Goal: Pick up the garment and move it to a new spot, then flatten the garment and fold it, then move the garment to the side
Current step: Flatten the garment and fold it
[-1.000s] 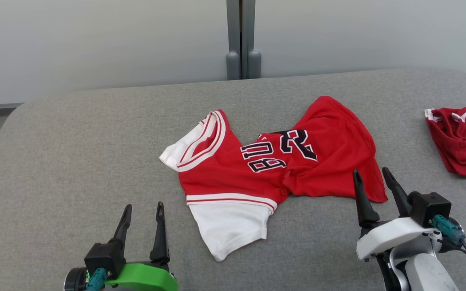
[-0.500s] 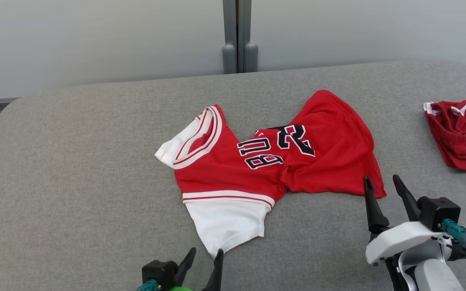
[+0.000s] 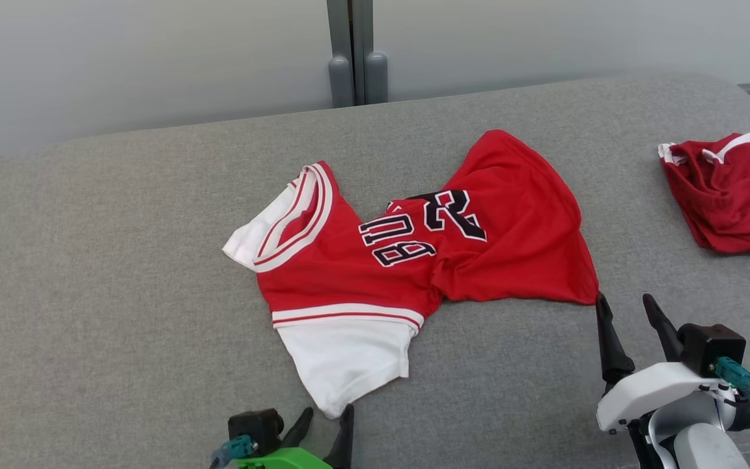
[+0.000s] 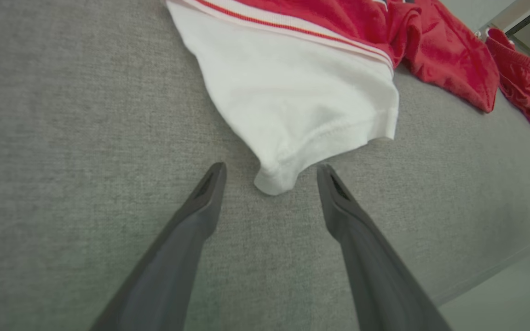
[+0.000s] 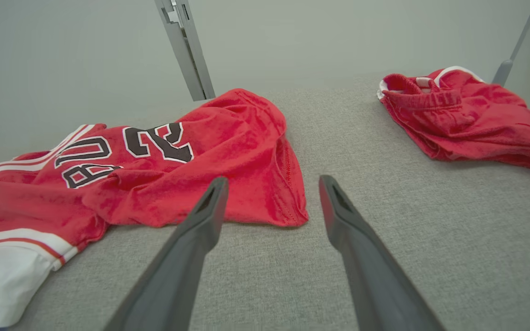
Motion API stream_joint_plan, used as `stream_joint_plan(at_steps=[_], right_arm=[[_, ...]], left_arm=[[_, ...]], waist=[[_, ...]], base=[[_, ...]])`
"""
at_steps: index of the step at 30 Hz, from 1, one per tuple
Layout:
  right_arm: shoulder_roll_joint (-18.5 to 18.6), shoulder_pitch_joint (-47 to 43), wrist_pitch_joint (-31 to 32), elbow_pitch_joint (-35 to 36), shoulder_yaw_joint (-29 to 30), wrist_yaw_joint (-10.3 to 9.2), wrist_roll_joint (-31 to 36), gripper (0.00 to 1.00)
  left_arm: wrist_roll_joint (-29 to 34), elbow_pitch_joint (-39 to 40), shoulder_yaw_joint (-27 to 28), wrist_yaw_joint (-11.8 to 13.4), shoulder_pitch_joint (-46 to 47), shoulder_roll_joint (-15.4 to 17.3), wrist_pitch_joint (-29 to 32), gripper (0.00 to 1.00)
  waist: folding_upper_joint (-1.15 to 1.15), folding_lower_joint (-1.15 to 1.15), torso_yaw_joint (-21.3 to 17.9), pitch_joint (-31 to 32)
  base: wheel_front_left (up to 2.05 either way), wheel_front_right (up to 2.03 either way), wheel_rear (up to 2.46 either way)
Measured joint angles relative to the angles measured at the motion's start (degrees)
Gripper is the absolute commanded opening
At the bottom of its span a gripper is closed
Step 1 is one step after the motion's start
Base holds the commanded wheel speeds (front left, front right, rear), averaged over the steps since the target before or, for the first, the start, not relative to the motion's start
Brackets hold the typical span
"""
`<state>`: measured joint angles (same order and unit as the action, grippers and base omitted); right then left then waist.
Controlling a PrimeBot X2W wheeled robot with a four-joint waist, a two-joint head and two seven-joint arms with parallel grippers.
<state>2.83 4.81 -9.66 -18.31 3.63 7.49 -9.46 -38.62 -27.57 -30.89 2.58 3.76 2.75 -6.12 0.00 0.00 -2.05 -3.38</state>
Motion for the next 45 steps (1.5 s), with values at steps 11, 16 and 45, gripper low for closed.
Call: stream_joint_plan(at_steps=[11,16,45], right_arm=[[0.0,3.15,1.01,-9.58,6.37,0.0,0.6,1.0],[-0.03,8.42,1.51,-17.63,8.49,0.0,1.13,1.0],[0.0,25.54,-0.64,-40.39,7.73,0.0,-5.9,0.0]], left_arm=[[-3.1,-3.31,-4.9,-0.07,4.3,-0.01,-4.55,0.0],[-3.14,-2.69,-5.61,0.02,5.55,-0.01,-6.14,0.0],[-0.31,8.88,-2.75,2.55,8.23,3.96,-8.15,0.0]], waist=[[0.0,0.0,1.46,-0.52],[0.0,0.0,3.05,-0.9],[0.0,0.0,4.57,-1.91]], base=[[0.0,0.0,0.0],[0.0,0.0,0.0],[0.0,0.0,0.0]])
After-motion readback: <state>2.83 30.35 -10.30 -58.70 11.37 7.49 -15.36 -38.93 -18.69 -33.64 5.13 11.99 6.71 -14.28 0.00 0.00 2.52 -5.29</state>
